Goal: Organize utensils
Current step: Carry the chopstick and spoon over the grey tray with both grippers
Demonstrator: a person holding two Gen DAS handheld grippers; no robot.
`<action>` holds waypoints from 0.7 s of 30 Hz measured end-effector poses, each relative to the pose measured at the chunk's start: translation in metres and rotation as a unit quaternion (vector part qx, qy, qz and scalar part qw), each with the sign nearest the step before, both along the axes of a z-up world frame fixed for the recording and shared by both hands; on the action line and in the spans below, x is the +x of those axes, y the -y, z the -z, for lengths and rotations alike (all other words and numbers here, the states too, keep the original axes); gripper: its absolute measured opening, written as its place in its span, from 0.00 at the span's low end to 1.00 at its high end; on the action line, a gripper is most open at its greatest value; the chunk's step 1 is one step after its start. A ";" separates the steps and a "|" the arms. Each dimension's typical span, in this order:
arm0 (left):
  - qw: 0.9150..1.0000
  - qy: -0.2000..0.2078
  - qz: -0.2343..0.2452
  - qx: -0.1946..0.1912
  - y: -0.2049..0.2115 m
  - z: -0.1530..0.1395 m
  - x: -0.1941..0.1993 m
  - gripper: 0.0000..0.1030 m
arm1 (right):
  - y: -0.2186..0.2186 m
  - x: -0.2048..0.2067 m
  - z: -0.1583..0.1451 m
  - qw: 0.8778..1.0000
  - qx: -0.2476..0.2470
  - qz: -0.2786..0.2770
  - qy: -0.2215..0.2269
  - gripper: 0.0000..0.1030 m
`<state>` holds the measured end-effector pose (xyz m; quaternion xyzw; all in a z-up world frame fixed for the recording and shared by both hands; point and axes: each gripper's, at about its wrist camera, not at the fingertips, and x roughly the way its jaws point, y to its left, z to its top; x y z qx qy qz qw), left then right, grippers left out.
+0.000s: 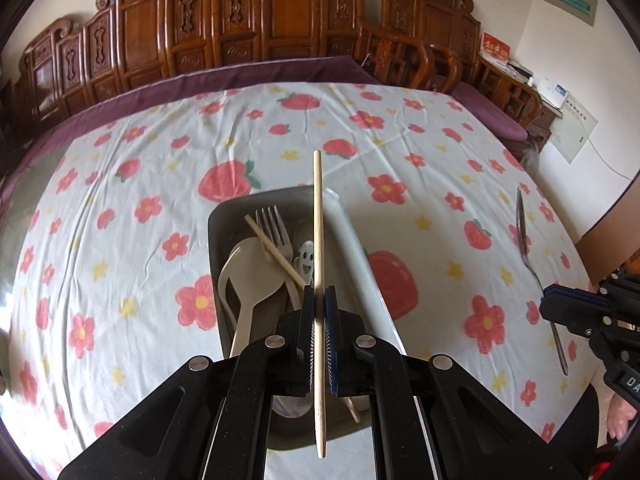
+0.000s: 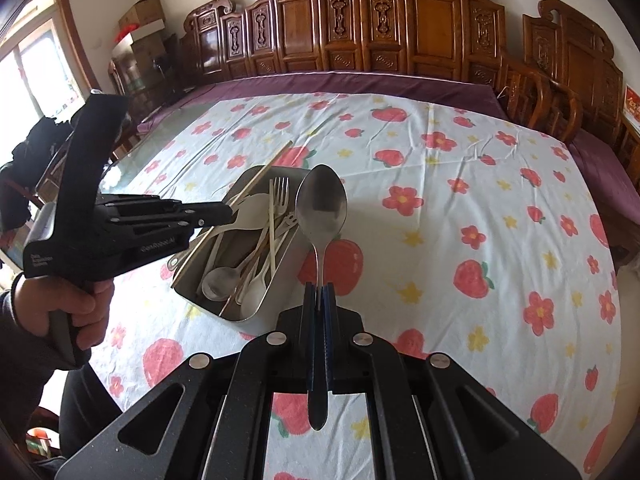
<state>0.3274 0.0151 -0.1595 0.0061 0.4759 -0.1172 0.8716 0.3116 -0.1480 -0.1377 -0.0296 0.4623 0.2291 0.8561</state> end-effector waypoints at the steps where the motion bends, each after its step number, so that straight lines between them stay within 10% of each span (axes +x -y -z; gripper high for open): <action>1: 1.000 -0.003 -0.001 -0.001 -0.001 0.003 0.002 0.04 | -0.002 0.001 0.001 1.000 0.000 -0.001 -0.001 0.05; 21: 1.000 0.014 -0.019 0.011 -0.034 0.001 -0.012 0.21 | -0.051 0.038 0.023 0.999 0.019 -0.016 -0.019 0.05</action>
